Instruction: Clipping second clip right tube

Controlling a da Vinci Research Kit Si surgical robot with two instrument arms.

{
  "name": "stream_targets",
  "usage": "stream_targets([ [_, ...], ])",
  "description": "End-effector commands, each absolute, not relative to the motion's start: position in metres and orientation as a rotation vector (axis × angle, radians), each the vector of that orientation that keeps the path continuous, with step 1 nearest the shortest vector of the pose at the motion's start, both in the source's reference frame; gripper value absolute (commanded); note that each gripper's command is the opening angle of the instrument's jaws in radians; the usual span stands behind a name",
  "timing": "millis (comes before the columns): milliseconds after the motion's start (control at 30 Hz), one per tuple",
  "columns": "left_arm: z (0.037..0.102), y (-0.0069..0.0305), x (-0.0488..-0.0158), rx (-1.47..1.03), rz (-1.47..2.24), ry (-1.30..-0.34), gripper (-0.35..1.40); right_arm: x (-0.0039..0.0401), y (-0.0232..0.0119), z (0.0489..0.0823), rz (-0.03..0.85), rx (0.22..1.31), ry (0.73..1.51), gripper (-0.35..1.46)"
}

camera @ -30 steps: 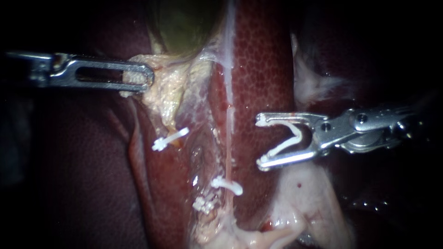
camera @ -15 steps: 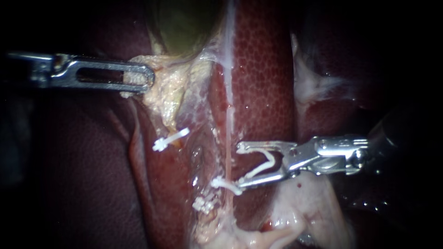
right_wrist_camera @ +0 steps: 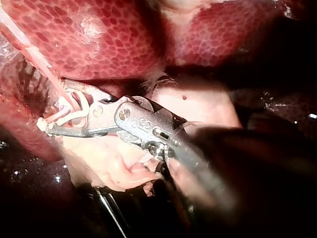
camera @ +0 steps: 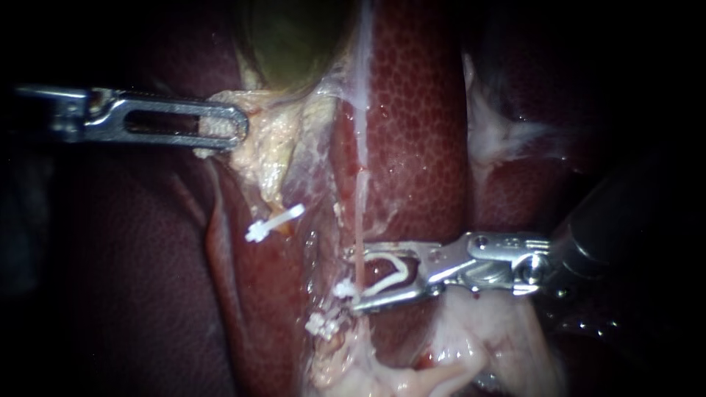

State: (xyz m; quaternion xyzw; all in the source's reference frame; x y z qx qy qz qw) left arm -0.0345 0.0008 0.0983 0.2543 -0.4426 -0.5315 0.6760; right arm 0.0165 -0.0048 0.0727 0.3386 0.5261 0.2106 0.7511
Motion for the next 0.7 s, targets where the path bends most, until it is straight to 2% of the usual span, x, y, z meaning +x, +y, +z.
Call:
stream_targets([
  [33, 0.0983, 0.0008, -0.0345, 0.571, -1.195, -0.995, -0.35, 0.0167, -0.0049, 0.0728, 0.465, 0.74, 1.15, 0.56],
  [400, 0.0984, 0.0007, -0.0346, 0.57, -1.196, -0.995, -0.35, 0.0179, -0.0053, 0.0738, 0.49, 0.768, 1.161, 0.47],
  [700, 0.0984, 0.0007, -0.0346, 0.57, -1.196, -0.995, -0.35, 0.0167, -0.0049, 0.0745, 0.539, 0.812, 1.14, 0.18],
])
